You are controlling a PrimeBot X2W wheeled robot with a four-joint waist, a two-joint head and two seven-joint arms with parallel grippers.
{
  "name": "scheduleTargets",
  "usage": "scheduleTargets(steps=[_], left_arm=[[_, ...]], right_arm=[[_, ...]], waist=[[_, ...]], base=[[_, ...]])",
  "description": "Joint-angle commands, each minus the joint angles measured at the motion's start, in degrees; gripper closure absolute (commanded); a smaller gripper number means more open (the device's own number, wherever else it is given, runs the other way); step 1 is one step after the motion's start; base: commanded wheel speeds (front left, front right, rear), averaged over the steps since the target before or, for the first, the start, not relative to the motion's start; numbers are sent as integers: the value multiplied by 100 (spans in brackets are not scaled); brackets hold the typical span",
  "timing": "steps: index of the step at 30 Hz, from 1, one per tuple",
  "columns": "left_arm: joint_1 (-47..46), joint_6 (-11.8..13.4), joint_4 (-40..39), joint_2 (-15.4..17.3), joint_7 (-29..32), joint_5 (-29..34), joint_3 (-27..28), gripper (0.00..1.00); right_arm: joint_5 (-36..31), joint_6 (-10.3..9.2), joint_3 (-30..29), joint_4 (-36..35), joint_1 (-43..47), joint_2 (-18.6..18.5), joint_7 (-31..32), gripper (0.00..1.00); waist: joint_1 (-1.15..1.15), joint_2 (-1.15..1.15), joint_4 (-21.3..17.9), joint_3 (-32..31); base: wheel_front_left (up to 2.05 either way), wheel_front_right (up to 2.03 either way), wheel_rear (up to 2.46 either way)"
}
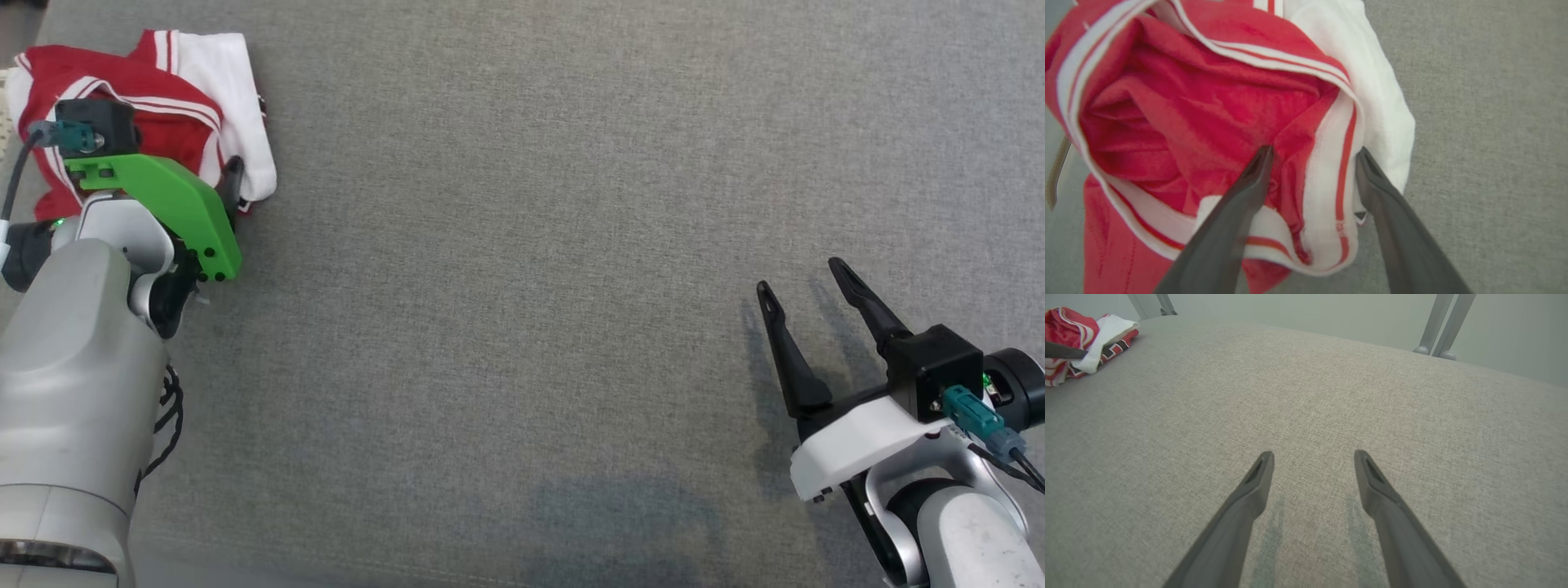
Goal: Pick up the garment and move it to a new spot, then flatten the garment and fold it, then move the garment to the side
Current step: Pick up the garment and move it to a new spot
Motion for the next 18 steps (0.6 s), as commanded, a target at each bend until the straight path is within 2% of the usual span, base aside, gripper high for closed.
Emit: scheduleTargets(steps=[1, 4, 5, 6, 7, 13, 18], left_arm=[[-112, 53, 55, 51, -56, 45, 10, 0], [-206, 207, 240, 34, -221, 47, 45, 0], [-232, 232, 295, 31, -287, 49, 49, 18], [-256, 239, 336, 21, -344, 45, 55, 64], [-263, 233, 379, -3, -403, 35, 54, 100], [-303, 110, 460, -128, -732, -3, -12, 100], [-441, -2, 221, -322, -985, -162, -24, 100]], right_arm=[[-15, -8, -5, -33, -25, -32, 16, 0], [-12, -8, 13, -28, -64, -25, 13, 0], [-10, -8, 22, -9, -76, -16, 8, 0], [-7, -8, 28, 20, -82, -6, -4, 0], [3, -8, 34, 59, -85, 7, -19, 0], [105, -8, 135, 335, -106, 99, -178, 0], [183, -8, 194, 641, -68, 193, -365, 0]], waist=[[-1, 0, -179, 196], [-1, 0, -191, 214], [-1, 0, -192, 207], [-1, 0, -192, 184], [-1, 0, -193, 152], [-1, 0, -234, -193], [-1, 0, -320, -638]], base=[[0, 0, 0], [0, 0, 0], [0, 0, 0], [0, 0, 0], [0, 0, 0], [0, 0, 0], [0, 0, 0]])
